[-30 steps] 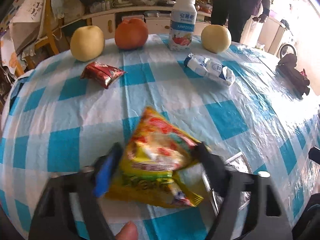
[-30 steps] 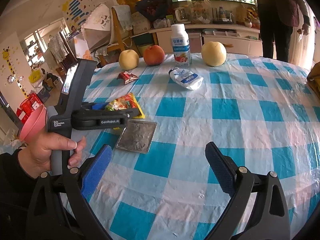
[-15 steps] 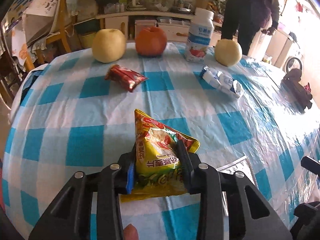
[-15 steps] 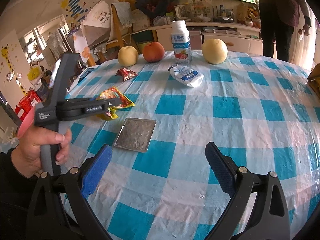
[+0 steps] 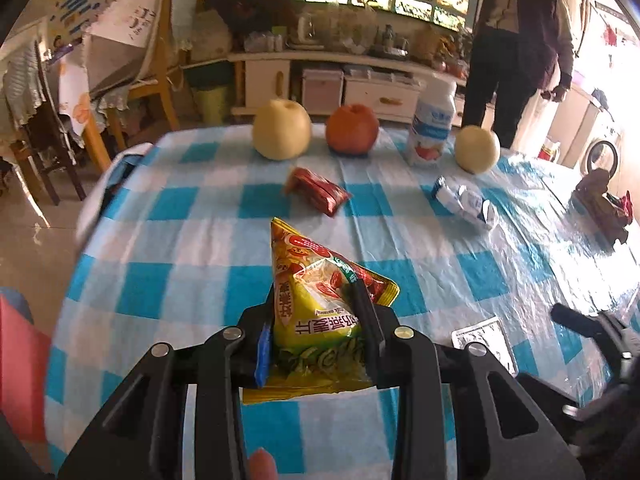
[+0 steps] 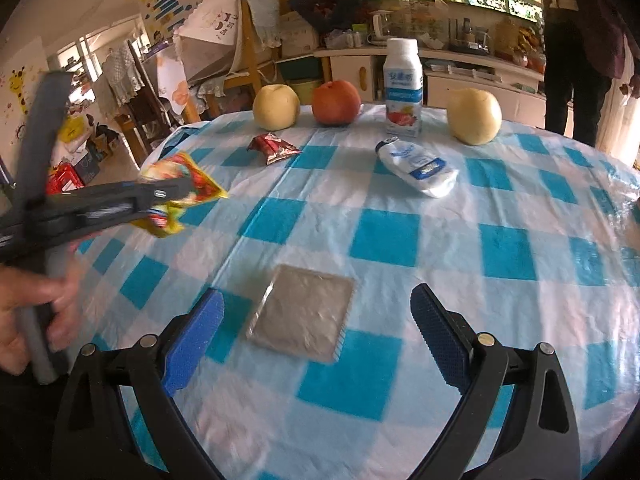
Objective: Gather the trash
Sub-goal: 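Grasp the silver foil tray with the right gripper while the left gripper holds the yellow bag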
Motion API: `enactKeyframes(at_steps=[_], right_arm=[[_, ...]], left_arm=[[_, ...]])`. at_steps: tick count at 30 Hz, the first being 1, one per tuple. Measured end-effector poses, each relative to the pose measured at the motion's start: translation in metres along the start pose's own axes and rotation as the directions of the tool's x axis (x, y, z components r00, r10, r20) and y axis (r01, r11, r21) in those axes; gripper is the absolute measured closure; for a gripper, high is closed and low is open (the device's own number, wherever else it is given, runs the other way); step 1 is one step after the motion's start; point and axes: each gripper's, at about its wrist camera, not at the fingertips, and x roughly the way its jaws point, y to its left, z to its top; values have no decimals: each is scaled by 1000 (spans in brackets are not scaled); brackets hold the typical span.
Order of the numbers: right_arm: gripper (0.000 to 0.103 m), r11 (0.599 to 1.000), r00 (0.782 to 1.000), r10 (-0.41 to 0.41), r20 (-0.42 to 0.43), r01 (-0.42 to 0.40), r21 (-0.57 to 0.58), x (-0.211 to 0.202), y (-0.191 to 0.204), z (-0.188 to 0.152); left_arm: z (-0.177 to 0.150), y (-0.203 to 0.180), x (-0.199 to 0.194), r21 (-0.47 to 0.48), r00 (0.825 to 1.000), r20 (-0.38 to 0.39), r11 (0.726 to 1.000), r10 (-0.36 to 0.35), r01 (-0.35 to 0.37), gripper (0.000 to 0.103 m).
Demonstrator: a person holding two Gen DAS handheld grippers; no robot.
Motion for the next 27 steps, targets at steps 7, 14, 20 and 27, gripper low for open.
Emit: enactKeyframes(at_steps=[7, 14, 20, 27], right_arm=[[8, 992, 989, -122, -78, 119, -38, 34, 20, -10], [7, 990, 982, -127, -137, 116, -85, 47, 25, -8], [33, 990, 984, -122, -128, 111, -92, 44, 23, -6], [39, 991, 986, -114, -122, 103, -91, 43, 22, -6]], left_arm=[[2, 9, -7, -9, 1000, 5, 1000, 16, -16, 67], [5, 6, -12, -1, 1000, 28, 1000, 5, -5, 67], [5, 6, -12, -3, 1000, 26, 1000, 5, -5, 67], [5, 3, -11, 1, 1000, 23, 1000, 6, -6, 67]])
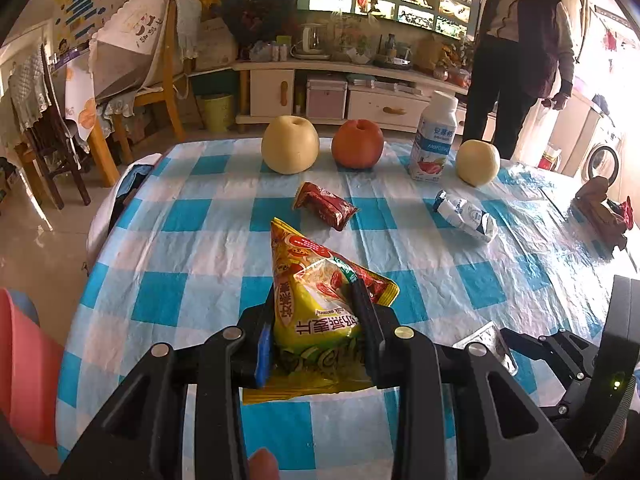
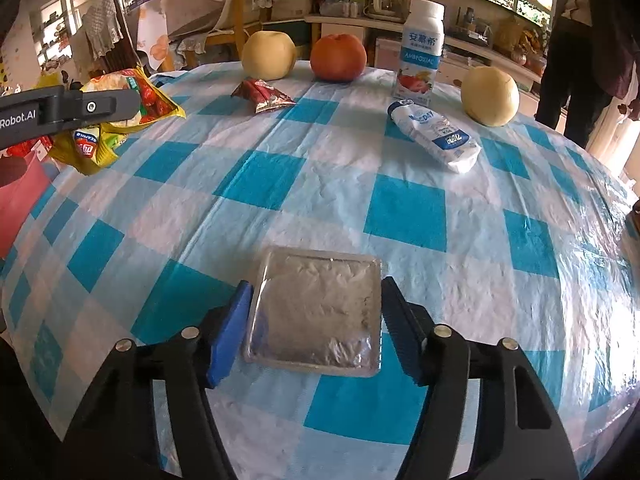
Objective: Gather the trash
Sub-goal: 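Grasp the silver foil tray with the right gripper while the left gripper holds the yellow bag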
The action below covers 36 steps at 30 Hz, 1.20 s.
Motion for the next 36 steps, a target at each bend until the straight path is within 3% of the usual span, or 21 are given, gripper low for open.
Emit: enactKeyframes(at_steps=[17, 36], right_arm=[[39, 1000, 997, -3, 83, 5, -22, -26, -1, 8], [39, 1000, 994, 17, 107, -15, -18, -34, -2, 12]], left_arm=[[2, -1, -4, 1, 1000, 18, 1000, 5, -5, 67], [1, 0, -5, 5, 1000, 23, 1000, 12, -13, 67]])
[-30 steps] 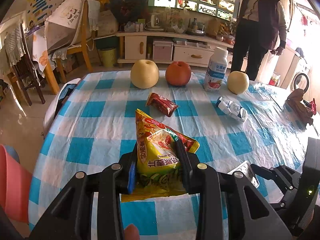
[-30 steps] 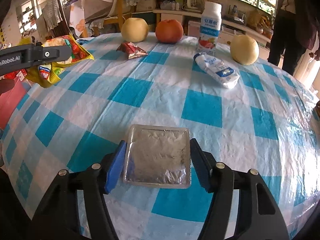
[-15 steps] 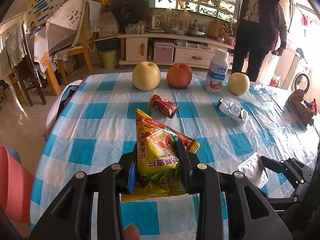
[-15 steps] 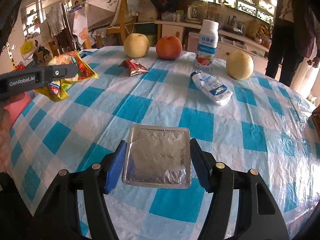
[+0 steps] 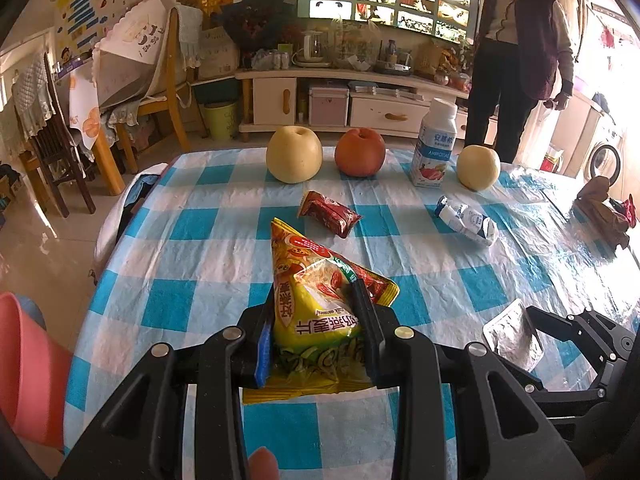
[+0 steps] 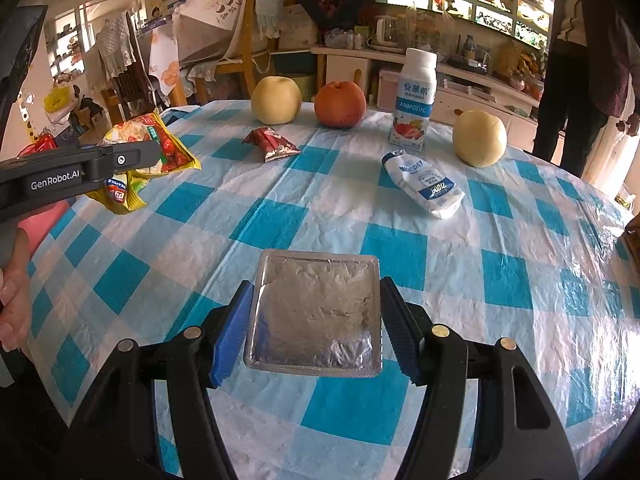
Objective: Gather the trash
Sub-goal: 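Grasp the silver foil tray with the right gripper while the left gripper holds the yellow bag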
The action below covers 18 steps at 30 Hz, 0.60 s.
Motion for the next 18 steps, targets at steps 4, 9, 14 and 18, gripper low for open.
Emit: enactKeyframes(at_steps=[4, 9, 14, 18], right_arm=[[39, 1000, 1000, 1, 2, -1, -2, -1, 0, 1], [39, 1000, 1000, 2, 4, -2, -2, -1, 1, 1], [39, 1000, 1000, 3, 4, -3, -1, -1, 1, 1], [39, 1000, 1000, 2, 4, -2, -2, -1, 1, 1]], left_arm=[[0, 0, 0, 0, 1000, 1, 1000, 1, -1, 67], [0, 0, 0, 1, 1000, 1, 1000, 1, -1, 67], [0, -1, 0, 1, 1000, 0, 1000, 1, -1, 67], [0, -1, 0, 0, 1000, 0, 1000, 1, -1, 67]])
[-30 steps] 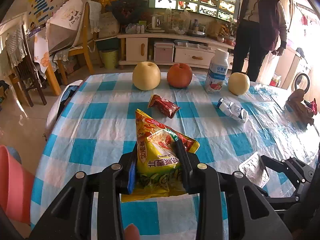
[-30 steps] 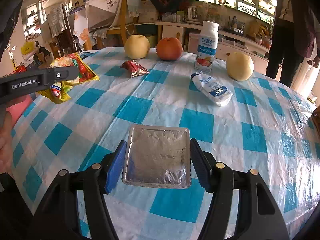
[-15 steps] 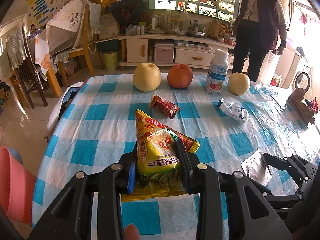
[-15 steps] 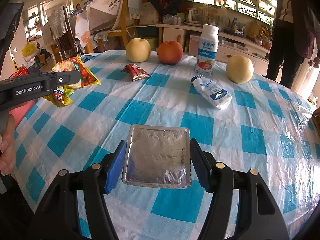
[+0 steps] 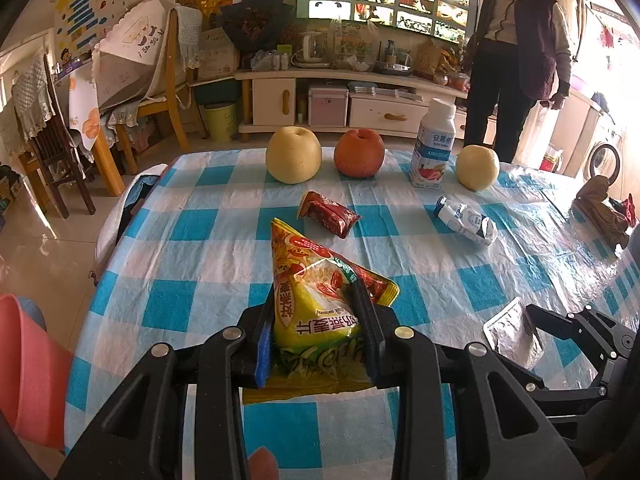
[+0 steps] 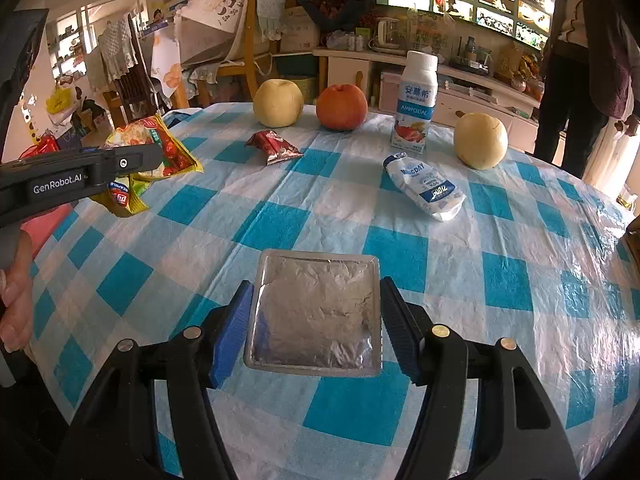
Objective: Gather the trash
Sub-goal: 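Grasp the silver foil tray with the right gripper while the left gripper holds the yellow bag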
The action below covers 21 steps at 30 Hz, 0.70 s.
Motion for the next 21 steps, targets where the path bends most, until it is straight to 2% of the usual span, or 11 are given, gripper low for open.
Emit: enactKeyframes(at_steps=[21], right_arm=[[39, 1000, 1000, 8, 10, -8, -1, -2, 4, 7]], left_arm=[[0, 2, -3, 9, 1000, 1, 1000, 3, -3, 67]])
